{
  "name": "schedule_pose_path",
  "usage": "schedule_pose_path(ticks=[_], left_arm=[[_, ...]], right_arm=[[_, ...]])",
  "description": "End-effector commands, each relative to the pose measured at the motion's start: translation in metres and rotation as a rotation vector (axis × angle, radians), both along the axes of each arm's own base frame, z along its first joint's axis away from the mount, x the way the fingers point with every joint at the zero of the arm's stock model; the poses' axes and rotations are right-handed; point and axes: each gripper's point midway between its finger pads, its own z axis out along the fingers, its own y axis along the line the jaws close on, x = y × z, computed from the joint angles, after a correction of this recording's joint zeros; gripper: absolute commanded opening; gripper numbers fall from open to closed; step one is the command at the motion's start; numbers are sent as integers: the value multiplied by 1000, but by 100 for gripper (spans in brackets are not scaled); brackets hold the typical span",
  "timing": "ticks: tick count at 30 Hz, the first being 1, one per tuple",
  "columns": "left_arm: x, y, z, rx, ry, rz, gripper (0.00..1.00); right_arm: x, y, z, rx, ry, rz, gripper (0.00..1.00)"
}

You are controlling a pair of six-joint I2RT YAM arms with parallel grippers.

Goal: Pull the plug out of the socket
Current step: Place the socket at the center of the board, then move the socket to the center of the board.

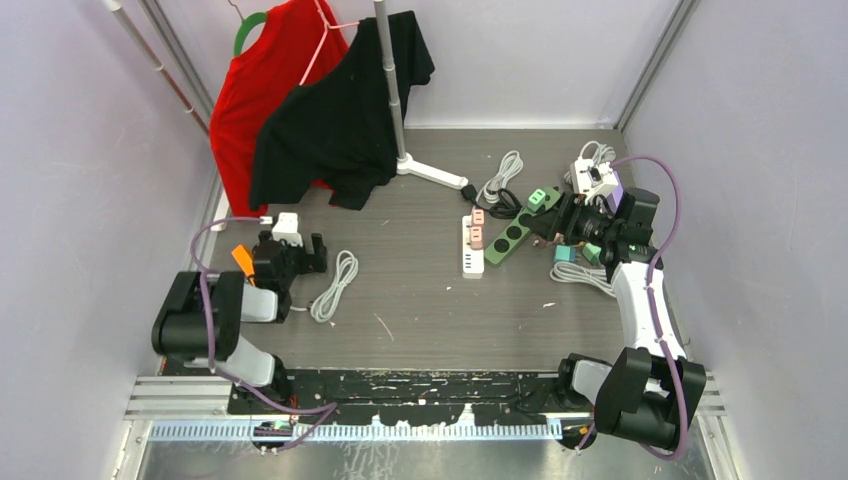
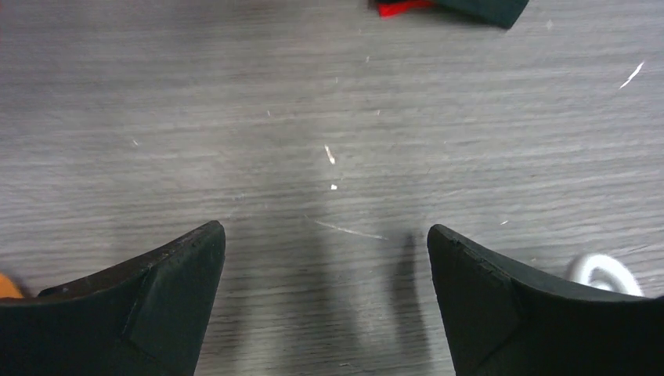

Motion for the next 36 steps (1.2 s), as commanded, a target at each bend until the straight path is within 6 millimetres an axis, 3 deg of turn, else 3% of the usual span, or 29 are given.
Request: schedule_pose_path(ticks=[1, 5, 8, 36], left_arm=[[23, 4, 31, -1, -177, -20, 99], [38, 5, 32, -24, -140, -30, 100], [35, 3, 25, -21, -87, -45, 98], [36, 3, 27, -23, -95, -41, 100]], right_arm=[[6, -1, 21, -24, -76, 16, 77], [7, 0, 22, -11, -72, 25, 77], [5, 1, 24, -12, -81, 27, 77], [5, 0, 26, -17, -86, 16, 81]])
